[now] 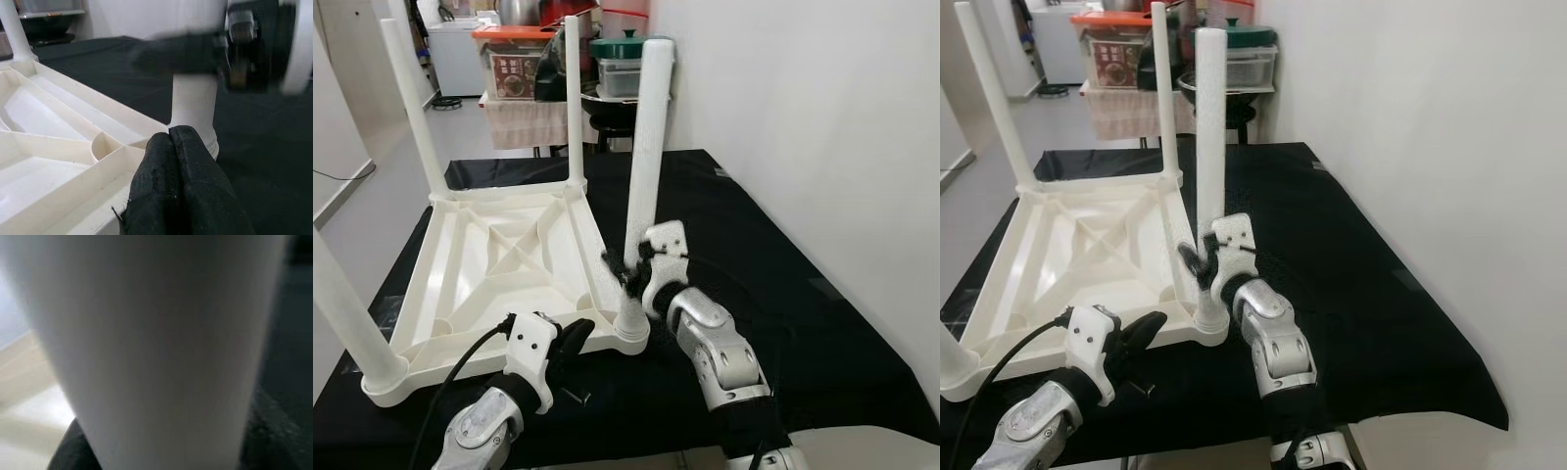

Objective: Building children table

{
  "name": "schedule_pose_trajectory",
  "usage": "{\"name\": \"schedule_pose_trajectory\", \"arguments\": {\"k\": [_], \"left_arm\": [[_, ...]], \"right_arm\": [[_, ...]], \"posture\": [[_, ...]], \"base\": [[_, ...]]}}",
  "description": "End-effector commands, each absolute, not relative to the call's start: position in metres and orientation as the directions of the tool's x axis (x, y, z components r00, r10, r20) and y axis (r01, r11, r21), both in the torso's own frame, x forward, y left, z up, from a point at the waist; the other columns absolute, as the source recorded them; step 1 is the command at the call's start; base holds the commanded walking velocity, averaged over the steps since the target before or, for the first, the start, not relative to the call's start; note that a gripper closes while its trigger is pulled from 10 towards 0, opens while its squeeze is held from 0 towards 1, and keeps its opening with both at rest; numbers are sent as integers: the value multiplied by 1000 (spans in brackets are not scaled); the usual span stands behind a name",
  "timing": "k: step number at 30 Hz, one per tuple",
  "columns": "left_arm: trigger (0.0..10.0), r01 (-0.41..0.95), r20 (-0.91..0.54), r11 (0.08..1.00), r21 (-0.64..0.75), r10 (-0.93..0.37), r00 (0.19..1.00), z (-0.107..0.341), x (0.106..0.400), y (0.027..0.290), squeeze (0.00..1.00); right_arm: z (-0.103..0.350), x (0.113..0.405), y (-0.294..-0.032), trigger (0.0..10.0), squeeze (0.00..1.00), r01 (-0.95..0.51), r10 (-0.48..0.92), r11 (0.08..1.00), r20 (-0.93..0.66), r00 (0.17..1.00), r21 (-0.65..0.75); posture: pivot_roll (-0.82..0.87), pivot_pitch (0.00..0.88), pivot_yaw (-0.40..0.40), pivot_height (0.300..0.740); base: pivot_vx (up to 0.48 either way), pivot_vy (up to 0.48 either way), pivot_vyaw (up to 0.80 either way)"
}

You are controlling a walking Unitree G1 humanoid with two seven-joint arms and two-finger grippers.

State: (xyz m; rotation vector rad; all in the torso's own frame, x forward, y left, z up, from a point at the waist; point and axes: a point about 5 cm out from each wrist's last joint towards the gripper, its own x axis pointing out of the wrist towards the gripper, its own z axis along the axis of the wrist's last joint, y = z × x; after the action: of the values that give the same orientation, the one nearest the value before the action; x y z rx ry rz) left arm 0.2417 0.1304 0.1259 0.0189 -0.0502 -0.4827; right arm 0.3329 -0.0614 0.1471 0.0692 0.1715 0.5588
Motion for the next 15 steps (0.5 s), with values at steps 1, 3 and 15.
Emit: {"name": "schedule_pose_trajectory", "arguments": {"k": [1, 3, 15], "left_arm": [[10000, 465, 31, 885, 29, -465, 885, 124, 242, 131, 0], [10000, 467, 30, 884, 27, -467, 884, 124, 242, 130, 0], [10000, 467, 31, 884, 27, -467, 884, 123, 241, 131, 0]], "right_arm": [[157, 334, -53, 10000, 1000, -598, 613, 789, -114, 782, 139], [167, 336, -49, 10000, 1000, -670, 683, 728, -73, 727, 145], [207, 341, -57, 10000, 0, -985, 980, 153, -119, 161, -75]], "posture": [[18, 0, -43, 740], [18, 0, -45, 740], [39, 0, -58, 740]], "base": [[0, 0, 0], [0, 0, 0], [0, 0, 0]]}}
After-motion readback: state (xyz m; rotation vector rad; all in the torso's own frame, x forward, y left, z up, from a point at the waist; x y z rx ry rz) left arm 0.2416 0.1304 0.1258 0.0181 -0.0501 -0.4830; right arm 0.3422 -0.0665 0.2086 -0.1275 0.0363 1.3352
